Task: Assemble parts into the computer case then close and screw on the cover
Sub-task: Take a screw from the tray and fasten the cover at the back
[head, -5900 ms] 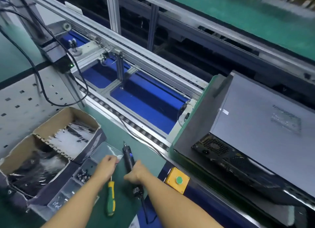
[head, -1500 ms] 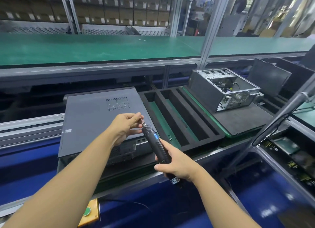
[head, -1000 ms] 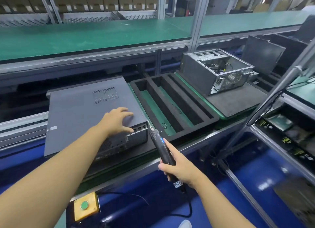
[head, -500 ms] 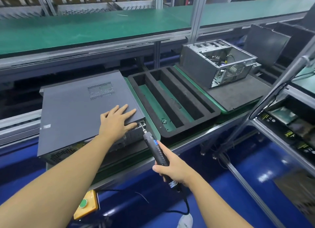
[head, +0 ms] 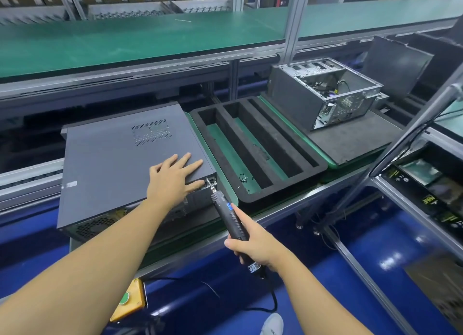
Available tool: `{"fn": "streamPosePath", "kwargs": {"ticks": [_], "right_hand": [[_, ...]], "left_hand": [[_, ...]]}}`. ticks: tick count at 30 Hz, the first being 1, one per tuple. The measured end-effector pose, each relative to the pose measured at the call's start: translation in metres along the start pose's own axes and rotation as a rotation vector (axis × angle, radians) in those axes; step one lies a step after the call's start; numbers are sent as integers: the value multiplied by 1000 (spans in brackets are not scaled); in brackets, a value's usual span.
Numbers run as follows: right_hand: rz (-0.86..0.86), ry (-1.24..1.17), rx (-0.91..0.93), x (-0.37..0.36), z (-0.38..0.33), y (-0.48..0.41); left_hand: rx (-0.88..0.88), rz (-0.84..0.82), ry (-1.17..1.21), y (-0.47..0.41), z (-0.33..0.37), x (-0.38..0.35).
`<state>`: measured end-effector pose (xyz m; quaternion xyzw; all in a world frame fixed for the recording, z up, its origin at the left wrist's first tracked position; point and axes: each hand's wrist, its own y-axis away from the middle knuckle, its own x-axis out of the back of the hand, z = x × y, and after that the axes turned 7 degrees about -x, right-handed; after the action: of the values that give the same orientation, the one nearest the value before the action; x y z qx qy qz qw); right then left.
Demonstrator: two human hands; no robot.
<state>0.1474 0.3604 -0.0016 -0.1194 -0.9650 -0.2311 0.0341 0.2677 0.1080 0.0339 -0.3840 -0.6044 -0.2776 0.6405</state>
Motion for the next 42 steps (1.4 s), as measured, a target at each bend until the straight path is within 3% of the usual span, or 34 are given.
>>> {"fn": "streamPosePath", "kwargs": {"ticks": [14,29,35,37,42], "right_hand": [[-79,-184,-89,3,-10,-6],[-50,-95,-55,-2,-22,11],[-14,-74,-2,22,-21,20],[16,-90,3,36,-24,20],[68,-188,38,82,-32,9]], "left_hand": [[-10,-8,-44,-1,1,0],[-1,-35,-3,-1,-1,0],[74,108,103,-6,22,4],[6,171,170,-12,29,8],[-370,217,273,-40,47,29]]}}
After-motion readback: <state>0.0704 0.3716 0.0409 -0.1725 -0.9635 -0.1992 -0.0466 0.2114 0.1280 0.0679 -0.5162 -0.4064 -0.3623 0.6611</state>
